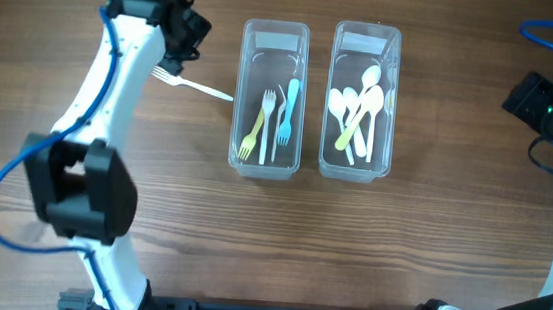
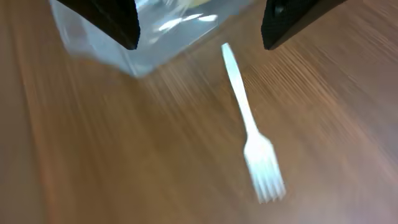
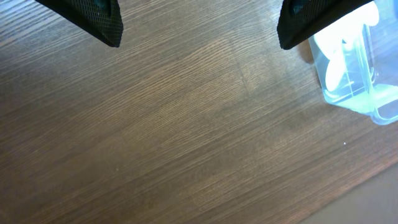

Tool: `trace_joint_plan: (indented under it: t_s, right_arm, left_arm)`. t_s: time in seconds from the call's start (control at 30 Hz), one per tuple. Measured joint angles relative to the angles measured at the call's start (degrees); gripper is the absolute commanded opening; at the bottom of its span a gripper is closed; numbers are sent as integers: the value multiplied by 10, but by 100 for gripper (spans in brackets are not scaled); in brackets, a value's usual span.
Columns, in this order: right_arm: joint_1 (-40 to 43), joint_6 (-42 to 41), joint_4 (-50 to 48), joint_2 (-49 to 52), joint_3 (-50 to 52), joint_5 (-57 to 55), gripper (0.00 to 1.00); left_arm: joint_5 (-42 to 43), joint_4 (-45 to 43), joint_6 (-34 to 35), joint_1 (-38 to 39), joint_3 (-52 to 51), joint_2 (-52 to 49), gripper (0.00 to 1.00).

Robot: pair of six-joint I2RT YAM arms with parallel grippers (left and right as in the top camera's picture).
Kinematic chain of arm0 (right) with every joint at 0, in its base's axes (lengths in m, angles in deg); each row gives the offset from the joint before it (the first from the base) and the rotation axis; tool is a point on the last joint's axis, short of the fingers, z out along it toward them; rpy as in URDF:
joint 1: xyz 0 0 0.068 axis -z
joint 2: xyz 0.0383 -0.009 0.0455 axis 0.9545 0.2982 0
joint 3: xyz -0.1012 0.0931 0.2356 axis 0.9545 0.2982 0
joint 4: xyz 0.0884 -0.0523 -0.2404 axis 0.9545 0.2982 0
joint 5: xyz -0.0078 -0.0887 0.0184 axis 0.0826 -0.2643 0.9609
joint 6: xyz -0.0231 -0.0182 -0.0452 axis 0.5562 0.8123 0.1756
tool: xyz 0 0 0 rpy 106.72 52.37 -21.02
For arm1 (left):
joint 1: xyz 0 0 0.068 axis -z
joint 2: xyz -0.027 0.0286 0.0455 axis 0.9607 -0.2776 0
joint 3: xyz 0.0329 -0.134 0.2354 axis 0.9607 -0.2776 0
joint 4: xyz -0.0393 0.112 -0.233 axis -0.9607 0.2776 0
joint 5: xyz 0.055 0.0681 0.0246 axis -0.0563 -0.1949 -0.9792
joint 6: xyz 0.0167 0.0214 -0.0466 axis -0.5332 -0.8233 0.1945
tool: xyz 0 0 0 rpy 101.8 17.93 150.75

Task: Pack container
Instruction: 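Move left gripper to the last white fork and grasp it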

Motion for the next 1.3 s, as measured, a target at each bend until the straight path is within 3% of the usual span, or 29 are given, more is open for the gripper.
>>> trace_joint_plan:
  t_s: [0.13, 0.27, 0.4, 0.57, 0.8, 1.07, 1.3]
  right_arm:
    - [0, -1, 2, 0, 0, 0, 80]
    - [0, -2, 2, 0, 0, 0, 80]
    - [0, -2, 4, 0, 0, 0, 80]
    - [0, -2, 8, 0, 0, 0, 80]
    - [0, -2, 24, 0, 0, 0, 80]
    - [0, -2, 29, 0, 0, 0, 80]
    - [0, -2, 29, 0, 0, 0, 80]
  left_arm:
    - [0, -5, 156, 8, 0, -68, 57]
    - [7, -6, 217, 9, -1, -135, 54]
    - [9, -13, 219, 7, -1, -154, 53]
    - [9, -11, 218, 0, -1, -158, 42]
    - [13, 0, 219, -19, -1, -175, 40]
    - [18, 2, 197, -30, -1, -176, 4]
    - [35, 1, 123, -36, 1, -176, 4]
